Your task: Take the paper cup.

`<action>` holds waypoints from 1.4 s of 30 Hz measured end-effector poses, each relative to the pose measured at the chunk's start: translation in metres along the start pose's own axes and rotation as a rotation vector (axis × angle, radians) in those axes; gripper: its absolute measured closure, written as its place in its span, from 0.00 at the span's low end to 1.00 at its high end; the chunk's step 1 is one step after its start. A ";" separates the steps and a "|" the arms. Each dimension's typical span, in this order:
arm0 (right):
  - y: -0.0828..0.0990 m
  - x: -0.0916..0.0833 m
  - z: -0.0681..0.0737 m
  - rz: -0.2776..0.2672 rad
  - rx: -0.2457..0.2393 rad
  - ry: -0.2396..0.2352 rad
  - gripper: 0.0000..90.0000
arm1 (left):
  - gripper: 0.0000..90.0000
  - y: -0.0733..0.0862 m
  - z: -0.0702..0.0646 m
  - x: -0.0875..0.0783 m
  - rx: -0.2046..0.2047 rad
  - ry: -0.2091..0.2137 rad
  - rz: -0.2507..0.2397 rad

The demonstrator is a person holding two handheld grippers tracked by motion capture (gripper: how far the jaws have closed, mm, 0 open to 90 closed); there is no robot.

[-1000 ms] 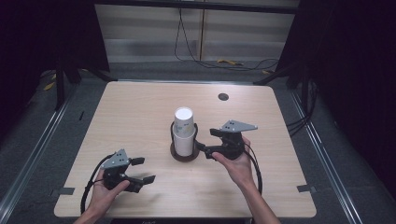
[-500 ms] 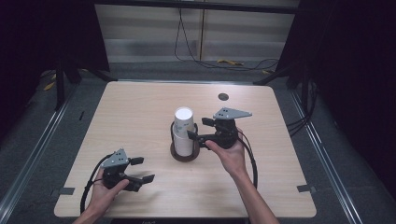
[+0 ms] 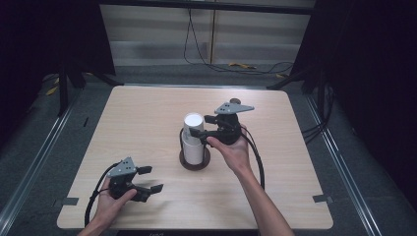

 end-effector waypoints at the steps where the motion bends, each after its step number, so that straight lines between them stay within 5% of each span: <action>1: -0.002 0.004 0.001 0.010 -0.006 0.002 0.26 | 0.18 0.000 0.000 0.000 -0.006 0.000 0.000; 10: -0.001 0.022 -0.002 0.041 0.006 0.001 0.28 | 0.19 0.001 0.001 0.000 -0.011 -0.012 0.007; 26: -0.006 0.024 0.001 0.049 -0.011 0.018 0.35 | 0.19 0.002 0.003 -0.001 -0.013 -0.025 0.010; 42: -0.014 0.014 0.002 -0.014 0.001 0.026 0.37 | 0.19 0.003 0.006 0.000 -0.023 -0.036 0.008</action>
Point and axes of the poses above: each handheld gripper's, and its own axes: x roughly forward along the jaws, y roughly out of its underside, z roughly to its left, the point moved 3 cm from there along x, roughly forward along the jaws, and after that the axes turned 1 degree about -y, right-handed, at the moved point
